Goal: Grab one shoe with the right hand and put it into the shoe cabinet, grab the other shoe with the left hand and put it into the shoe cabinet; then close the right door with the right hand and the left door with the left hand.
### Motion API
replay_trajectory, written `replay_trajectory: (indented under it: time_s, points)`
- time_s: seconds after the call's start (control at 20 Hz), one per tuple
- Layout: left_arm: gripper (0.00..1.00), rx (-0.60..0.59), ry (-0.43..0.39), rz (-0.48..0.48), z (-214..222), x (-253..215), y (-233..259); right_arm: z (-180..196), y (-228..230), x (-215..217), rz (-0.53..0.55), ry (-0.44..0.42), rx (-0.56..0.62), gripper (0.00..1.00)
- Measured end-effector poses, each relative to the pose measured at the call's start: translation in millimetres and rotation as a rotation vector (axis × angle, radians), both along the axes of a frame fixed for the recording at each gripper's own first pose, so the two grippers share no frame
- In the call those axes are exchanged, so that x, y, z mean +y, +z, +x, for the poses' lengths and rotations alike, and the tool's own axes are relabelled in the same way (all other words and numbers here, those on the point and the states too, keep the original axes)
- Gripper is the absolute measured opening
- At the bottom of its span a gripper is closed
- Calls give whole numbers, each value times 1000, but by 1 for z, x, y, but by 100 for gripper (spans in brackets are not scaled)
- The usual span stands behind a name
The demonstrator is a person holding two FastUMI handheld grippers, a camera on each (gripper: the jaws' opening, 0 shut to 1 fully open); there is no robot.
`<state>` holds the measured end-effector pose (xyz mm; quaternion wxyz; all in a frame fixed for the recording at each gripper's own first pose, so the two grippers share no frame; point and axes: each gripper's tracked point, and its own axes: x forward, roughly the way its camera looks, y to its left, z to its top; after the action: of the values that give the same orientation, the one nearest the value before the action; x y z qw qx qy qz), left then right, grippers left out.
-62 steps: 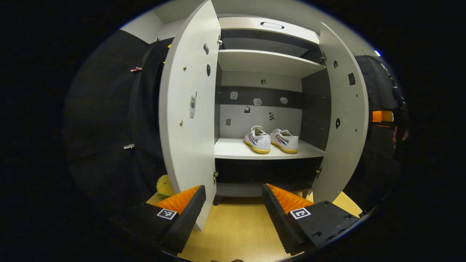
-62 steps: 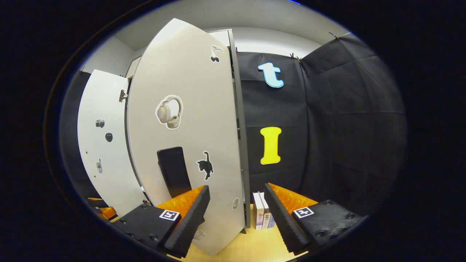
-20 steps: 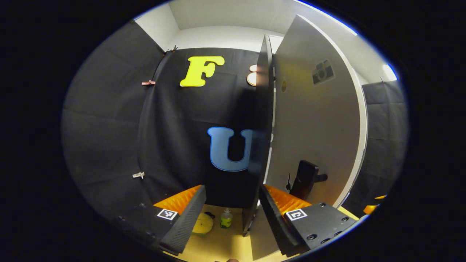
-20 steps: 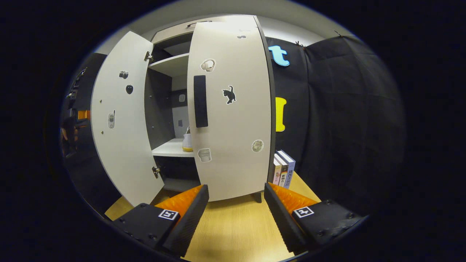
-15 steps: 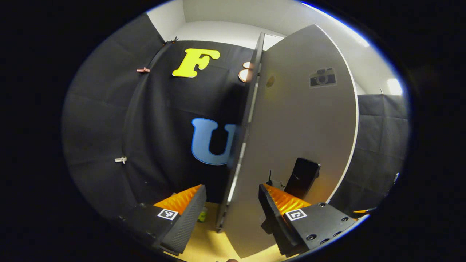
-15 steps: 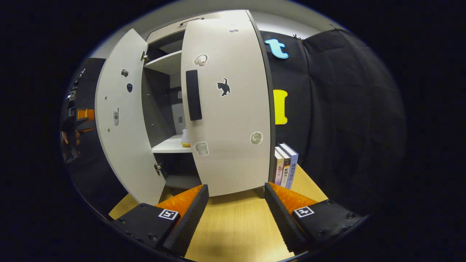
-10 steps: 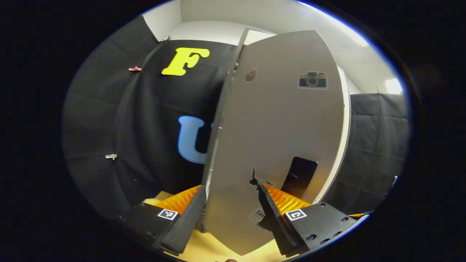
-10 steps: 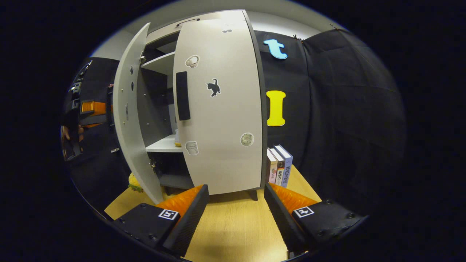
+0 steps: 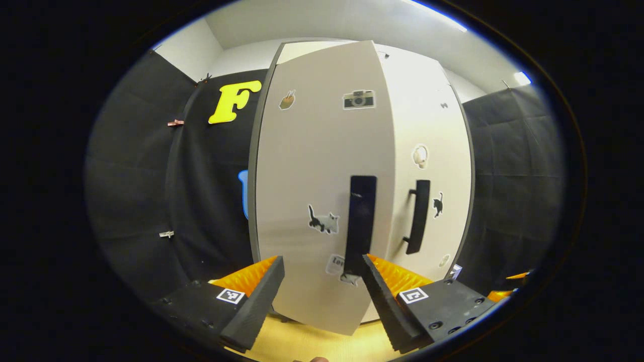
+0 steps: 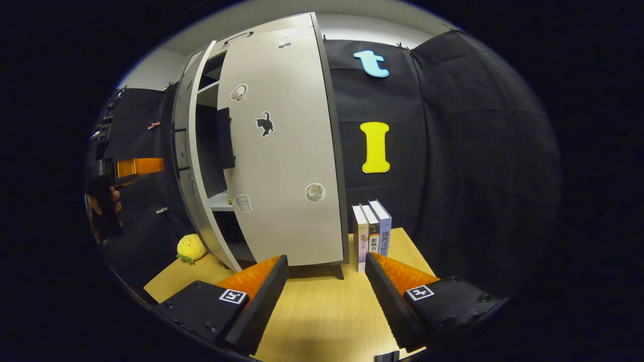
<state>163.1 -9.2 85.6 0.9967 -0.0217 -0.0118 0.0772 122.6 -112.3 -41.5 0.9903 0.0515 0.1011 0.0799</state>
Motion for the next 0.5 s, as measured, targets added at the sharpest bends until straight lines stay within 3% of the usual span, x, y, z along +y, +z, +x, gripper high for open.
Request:
replay_trajectory:
  time_s: [0.25,0.5]
  points:
    - [95,41,43,-4,-45,-16,-29,5,16,2,-10,48,-46,98]
    - [95,64,28,-4,-74,-17,-44,-18,38,19,15,20,-98,98]
